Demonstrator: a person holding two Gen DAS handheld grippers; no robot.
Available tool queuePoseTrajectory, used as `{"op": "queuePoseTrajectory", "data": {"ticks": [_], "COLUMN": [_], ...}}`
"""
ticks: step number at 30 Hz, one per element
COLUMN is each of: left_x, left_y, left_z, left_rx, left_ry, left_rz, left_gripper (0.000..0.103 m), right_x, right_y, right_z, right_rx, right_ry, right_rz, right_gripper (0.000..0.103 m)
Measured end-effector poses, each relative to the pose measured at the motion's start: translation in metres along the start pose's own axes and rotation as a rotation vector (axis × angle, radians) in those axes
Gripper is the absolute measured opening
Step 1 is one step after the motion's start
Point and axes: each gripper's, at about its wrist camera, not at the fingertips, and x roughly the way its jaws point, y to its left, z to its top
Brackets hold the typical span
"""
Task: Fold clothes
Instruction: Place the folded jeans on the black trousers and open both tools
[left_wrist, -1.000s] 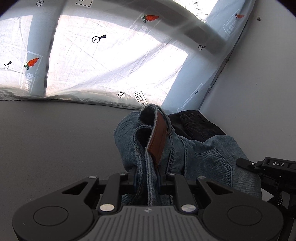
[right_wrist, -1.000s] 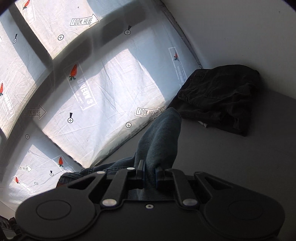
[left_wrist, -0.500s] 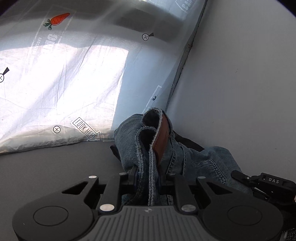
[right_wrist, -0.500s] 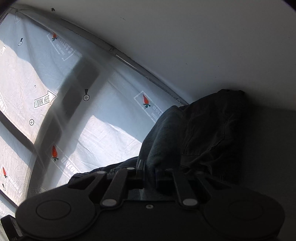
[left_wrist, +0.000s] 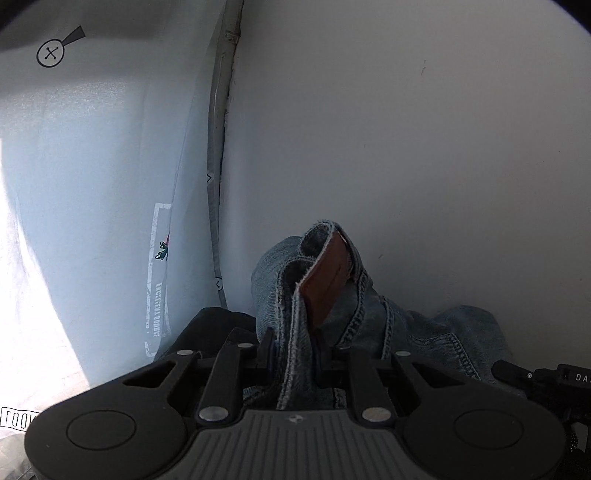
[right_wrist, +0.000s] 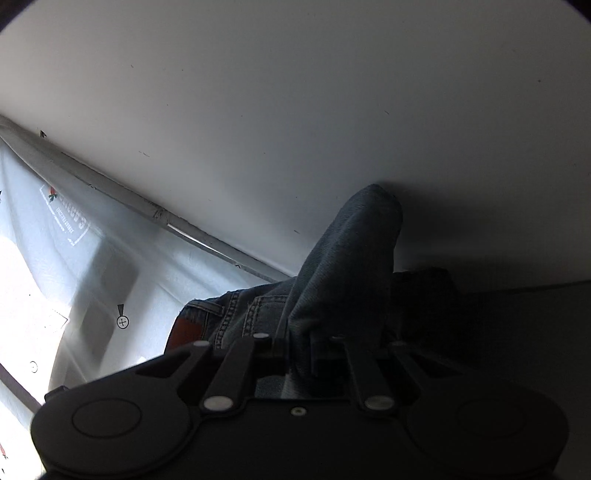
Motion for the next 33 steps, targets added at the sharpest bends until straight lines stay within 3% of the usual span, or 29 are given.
{"op": "queuePoseTrajectory", "data": {"ticks": [3, 6, 9, 10, 12, 14, 16, 20, 23, 27, 29, 33], "left_x": [0.05, 0.083, 0.086, 0.086, 0.087, 0.087, 0.079, 0.037, -0.007, -0.083, -0.125, -0.205], "left_y": [0.033, 0.073, 0.083, 0.081, 0.08, 0.08, 0.08, 0.06, 0.043, 0.013, -0.003, -0.035], "left_z": [-0.019, -0.046, -0.063, -0.066, -0.068, -0.069, -0.066, -0.062, -0.063, -0.07, -0.079, -0.096], "left_rx": [-0.031, -0.156, -0.184, -0.161, -0.146, -0.137, -0.166, -0.137, -0.131, -0.166, -0.168, -0.209], "left_ry": [0.066, 0.124, 0.089, 0.081, 0.076, 0.073, 0.079, 0.039, -0.01, -0.09, -0.121, -0.206], "left_rz": [0.041, 0.046, 0.023, 0.043, 0.091, 0.134, 0.148, 0.219, 0.256, 0.314, 0.36, 0.462], "left_gripper": [0.022, 0.028, 0.039, 0.043, 0.065, 0.071, 0.071, 0.071, 0.082, 0.094, 0.095, 0.103], "right_x": [0.025, 0.049, 0.058, 0.061, 0.065, 0.065, 0.064, 0.052, 0.041, 0.03, 0.018, -0.014], "right_y": [-0.008, -0.017, -0.029, -0.031, -0.031, -0.022, -0.011, 0.011, 0.036, 0.069, 0.084, 0.123], "right_z": [-0.005, -0.012, -0.019, -0.019, -0.018, -0.019, -0.018, -0.019, -0.024, -0.033, -0.041, -0.064], "right_rx": [-0.064, -0.116, -0.083, -0.081, -0.096, -0.149, -0.216, -0.367, -0.475, -0.636, -0.713, -0.858], "right_ry": [0.02, 0.05, 0.05, 0.05, 0.055, 0.068, 0.087, 0.116, 0.125, 0.173, 0.177, 0.18], "right_rz": [-0.091, -0.19, -0.226, -0.236, -0.257, -0.289, -0.361, -0.413, -0.411, -0.367, -0.343, -0.23], "right_gripper": [0.01, 0.014, 0.015, 0.018, 0.025, 0.028, 0.051, 0.064, 0.079, 0.089, 0.09, 0.1]}}
